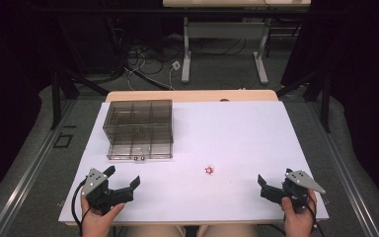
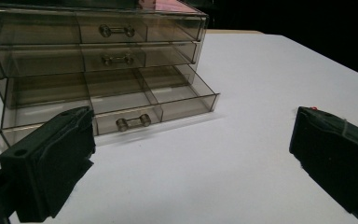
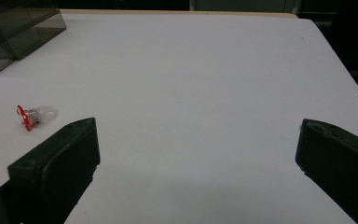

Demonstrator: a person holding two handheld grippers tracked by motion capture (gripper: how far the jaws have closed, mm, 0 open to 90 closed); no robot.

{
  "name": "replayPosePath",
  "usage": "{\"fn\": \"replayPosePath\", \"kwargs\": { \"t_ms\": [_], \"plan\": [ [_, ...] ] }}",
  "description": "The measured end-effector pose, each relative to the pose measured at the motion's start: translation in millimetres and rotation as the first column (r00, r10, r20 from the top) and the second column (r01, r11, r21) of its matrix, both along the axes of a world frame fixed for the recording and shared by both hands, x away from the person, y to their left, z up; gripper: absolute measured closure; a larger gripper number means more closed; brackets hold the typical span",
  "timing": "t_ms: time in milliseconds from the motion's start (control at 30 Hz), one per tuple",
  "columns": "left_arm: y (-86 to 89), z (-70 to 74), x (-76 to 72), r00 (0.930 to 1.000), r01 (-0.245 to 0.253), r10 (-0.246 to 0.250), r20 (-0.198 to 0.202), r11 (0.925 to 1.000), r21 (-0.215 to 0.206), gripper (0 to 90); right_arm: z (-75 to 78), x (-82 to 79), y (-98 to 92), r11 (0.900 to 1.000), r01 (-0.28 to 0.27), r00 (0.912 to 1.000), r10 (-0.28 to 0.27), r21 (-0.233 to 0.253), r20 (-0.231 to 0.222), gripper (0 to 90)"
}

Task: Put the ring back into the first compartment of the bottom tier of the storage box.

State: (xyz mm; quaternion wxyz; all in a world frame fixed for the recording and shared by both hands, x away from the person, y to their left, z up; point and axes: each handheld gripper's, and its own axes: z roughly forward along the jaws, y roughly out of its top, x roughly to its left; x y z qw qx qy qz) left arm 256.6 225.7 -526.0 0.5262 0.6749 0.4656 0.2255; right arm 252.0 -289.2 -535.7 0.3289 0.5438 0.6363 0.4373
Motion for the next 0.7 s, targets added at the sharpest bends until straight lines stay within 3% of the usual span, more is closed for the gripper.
{"fn": "replayPosePath", "kwargs": {
  "t_ms": [367, 667, 700],
  "plan": [
    [-13.6, -0.9, 2.9, 0.9987, 0.048, -0.047, -0.016, 0.9981, 0.039, 0.3, -0.3, 0.0, 0.0, 1.000, -0.001, 1.0000, 0.001, 0.005, -0.004, 0.0],
    [-25.3, 2.1, 6.1, 0.9963, 0.085, -0.085, -0.015, 0.9960, 0.025, 0.3, -1.0, 0.7, -0.4, 1.000, -0.005, 0.9999, 0.005, 0.005, -0.009, 0.0],
    [-26.0, 2.9, 6.6, 0.9958, 0.090, -0.090, -0.016, 0.9955, 0.028, 0.3, 0.0, -0.3, -1.0, 1.000, -0.002, 0.9995, 0.002, -0.006, -0.031, 0.0]
  ]
}}
